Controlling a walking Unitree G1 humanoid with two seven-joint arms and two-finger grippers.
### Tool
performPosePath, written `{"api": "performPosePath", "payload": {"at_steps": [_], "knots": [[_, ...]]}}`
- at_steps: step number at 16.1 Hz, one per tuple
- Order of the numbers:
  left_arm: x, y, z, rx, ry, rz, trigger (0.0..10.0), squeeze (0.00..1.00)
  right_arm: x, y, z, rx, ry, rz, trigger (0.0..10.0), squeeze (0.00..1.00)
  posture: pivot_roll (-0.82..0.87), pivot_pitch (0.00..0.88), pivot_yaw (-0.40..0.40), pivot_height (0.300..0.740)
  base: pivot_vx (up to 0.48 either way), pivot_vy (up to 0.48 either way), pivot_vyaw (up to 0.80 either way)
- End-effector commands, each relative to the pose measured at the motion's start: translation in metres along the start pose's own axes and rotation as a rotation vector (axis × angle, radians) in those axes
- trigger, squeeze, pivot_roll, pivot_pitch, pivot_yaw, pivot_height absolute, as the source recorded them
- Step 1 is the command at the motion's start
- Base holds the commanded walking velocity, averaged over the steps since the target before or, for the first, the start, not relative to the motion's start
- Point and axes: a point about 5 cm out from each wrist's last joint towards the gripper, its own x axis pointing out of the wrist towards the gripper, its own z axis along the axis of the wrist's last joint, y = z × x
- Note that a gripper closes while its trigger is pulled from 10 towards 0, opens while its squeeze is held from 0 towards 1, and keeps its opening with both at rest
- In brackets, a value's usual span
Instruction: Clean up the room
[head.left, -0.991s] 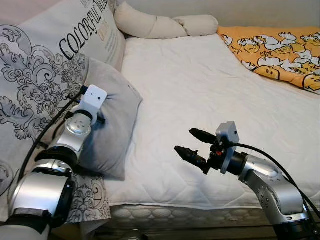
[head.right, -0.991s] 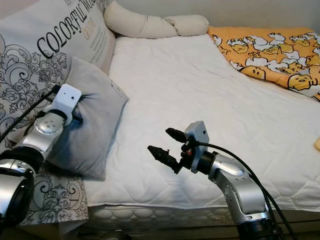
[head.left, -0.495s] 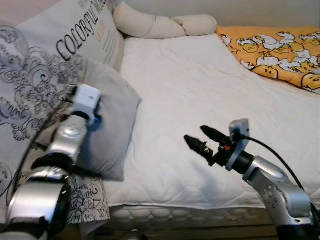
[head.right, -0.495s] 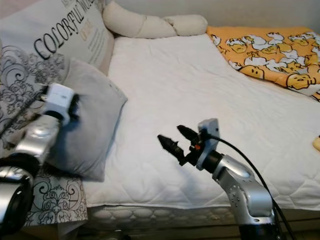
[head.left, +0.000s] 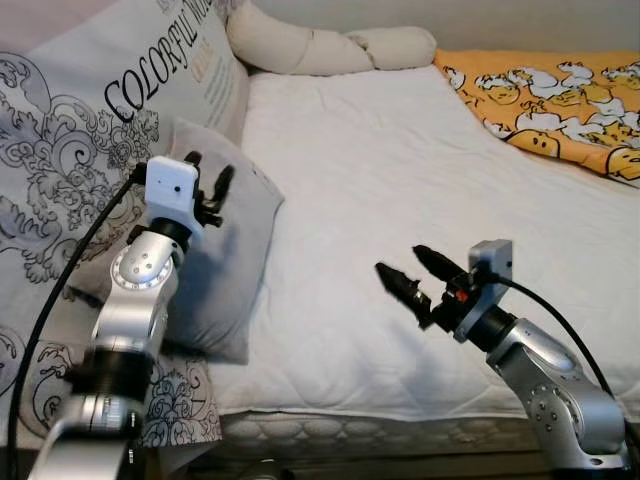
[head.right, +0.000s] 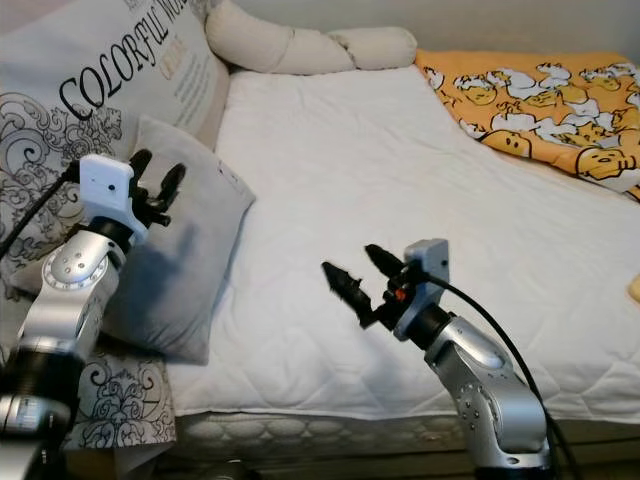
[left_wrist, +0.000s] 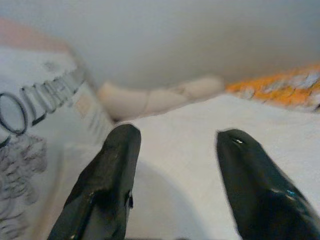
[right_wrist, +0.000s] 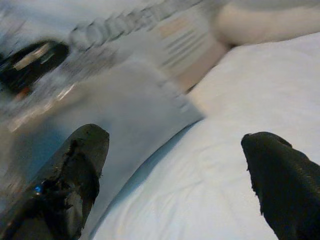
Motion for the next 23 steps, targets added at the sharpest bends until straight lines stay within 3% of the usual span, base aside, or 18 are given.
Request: {"api": "performPosePath", "payload": {"at_steps": [1,2,3,4,5,8,9,11,13,15,20,23], "knots": [[-0.004,-0.006,0.003,-0.051,0.008,-0.011,10.0,1.0,-0.003,-0.005,0.008,0.002,-0.056,-0.063,10.0,1.0,0.05,0.0,0.018,0.74,0.0,-0.458,0.0],[-0.016,-0.014,-0.001,-0.11,0.032,0.001,10.0,1.0,-0.005,-0.007,0.005,0.013,-0.05,-0.127,10.0,1.0,0.04,0.0,0.018,0.74,0.0,-0.48,0.0],[-0.023,-0.018,-0.005,-0.13,0.054,0.006,10.0,1.0,-0.005,-0.007,0.004,-0.033,-0.034,-0.156,10.0,1.0,0.03,0.0,0.02,0.74,0.0,-0.48,0.0],[-0.038,-0.025,-0.015,-0.152,0.119,0.016,10.0,1.0,-0.004,-0.005,0.005,-0.215,-0.053,-0.183,10.0,1.0,0.0,0.0,0.028,0.74,0.0,-0.48,0.0],[-0.041,-0.026,-0.017,-0.157,0.135,0.019,10.0,1.0,-0.003,-0.005,0.005,-0.241,-0.053,-0.192,10.0,1.0,0.0,0.0,0.028,0.74,0.0,-0.48,0.0],[-0.057,-0.026,-0.031,-0.152,0.219,0.059,10.0,1.0,0.004,-0.012,0.005,-0.192,-0.068,-0.328,10.0,1.0,-0.01,0.0,0.02,0.74,0.0,-0.48,0.0],[-0.063,-0.023,-0.033,-0.124,0.254,0.098,10.0,1.0,0.004,-0.02,-0.003,-0.197,-0.016,-0.458,10.0,1.0,0.01,0.0,0.011,0.74,0.0,-0.48,0.0],[-0.066,-0.021,-0.034,-0.099,0.283,0.122,10.0,1.0,0.006,-0.021,-0.007,-0.204,-0.01,-0.469,10.0,1.0,0.06,0.0,-0.019,0.74,0.0,-0.48,0.0],[-0.068,-0.018,-0.035,-0.078,0.303,0.141,10.0,1.0,0.005,-0.026,-0.01,-0.292,0.0,-0.507,10.0,1.0,0.07,0.0,-0.036,0.74,0.0,-0.48,0.4],[-0.062,-0.016,-0.035,-0.08,0.313,0.159,10.0,1.0,0.007,-0.025,-0.007,-0.336,-0.066,-0.518,10.0,1.0,0.03,0.0,-0.025,0.74,0.0,-0.48,0.8],[-0.059,-0.02,-0.037,-0.074,0.329,0.154,10.0,1.0,0.011,-0.032,-0.015,-0.284,0.0,-0.553,10.0,1.0,0.02,0.0,-0.029,0.74,0.0,-0.48,0.76],[-0.061,-0.022,-0.042,-0.071,0.355,0.159,10.0,0.99,0.009,-0.032,-0.024,-0.205,0.004,-0.57,10.0,1.0,0.05,0.0,-0.041,0.74,0.0,-0.48,0.75]]}}
